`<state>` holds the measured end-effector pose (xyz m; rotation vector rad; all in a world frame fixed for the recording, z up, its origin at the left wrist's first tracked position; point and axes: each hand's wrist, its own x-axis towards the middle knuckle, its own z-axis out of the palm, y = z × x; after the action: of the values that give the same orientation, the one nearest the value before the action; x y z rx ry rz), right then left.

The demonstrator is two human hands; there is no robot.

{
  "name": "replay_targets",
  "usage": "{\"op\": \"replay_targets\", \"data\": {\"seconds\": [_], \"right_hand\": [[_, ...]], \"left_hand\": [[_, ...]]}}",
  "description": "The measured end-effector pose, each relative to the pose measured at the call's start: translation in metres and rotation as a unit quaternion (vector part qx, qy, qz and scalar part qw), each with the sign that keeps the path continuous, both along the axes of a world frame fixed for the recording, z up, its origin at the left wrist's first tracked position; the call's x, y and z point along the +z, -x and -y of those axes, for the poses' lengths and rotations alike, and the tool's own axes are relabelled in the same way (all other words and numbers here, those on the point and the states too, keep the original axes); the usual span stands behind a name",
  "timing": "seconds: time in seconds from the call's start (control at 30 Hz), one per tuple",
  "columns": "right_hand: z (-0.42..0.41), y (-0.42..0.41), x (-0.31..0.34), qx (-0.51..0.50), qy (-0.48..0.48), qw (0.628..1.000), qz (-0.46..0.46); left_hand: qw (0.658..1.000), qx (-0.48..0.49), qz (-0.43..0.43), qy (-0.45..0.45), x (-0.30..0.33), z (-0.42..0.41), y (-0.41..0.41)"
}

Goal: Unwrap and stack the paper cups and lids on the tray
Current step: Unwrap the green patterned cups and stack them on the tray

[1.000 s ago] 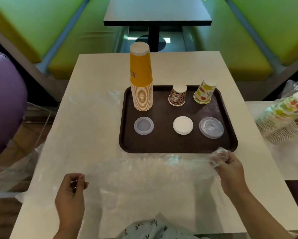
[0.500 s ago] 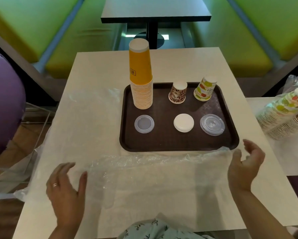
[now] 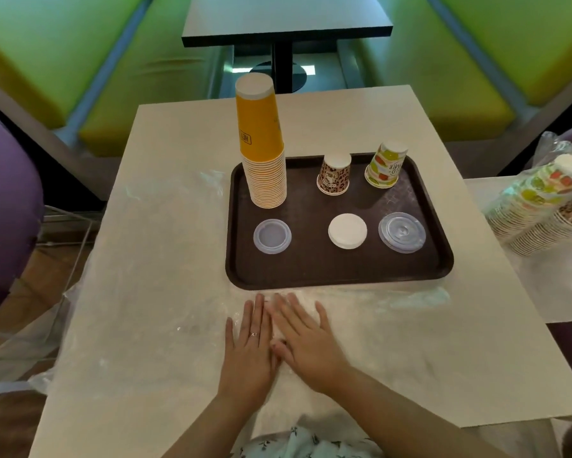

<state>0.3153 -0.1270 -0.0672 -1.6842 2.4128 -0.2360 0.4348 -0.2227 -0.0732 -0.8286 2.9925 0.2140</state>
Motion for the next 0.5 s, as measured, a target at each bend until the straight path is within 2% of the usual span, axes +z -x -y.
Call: {"op": "replay_targets", "data": {"seconds": [0.17, 0.37, 0.5], "right_hand": [[-0.028, 0.043, -0.005, -0.079, -0.036, 0.996, 0.001], [-0.065, 0.073, -0.005, -0.122, -0.036, 0.992, -0.017], [-0.088, 0.094, -0.002, -0.131, -0.029, 0.991, -0.02]], "left_hand": [[0.999, 0.039, 0.017, -0.021, -0.002, -0.004, 0.006], [0.995, 0.094, -0.002, -0.026, -0.001, 0.005, -0.001], [0.997, 0.07, 0.036, 0.0, 0.004, 0.014, -0.007]]}}
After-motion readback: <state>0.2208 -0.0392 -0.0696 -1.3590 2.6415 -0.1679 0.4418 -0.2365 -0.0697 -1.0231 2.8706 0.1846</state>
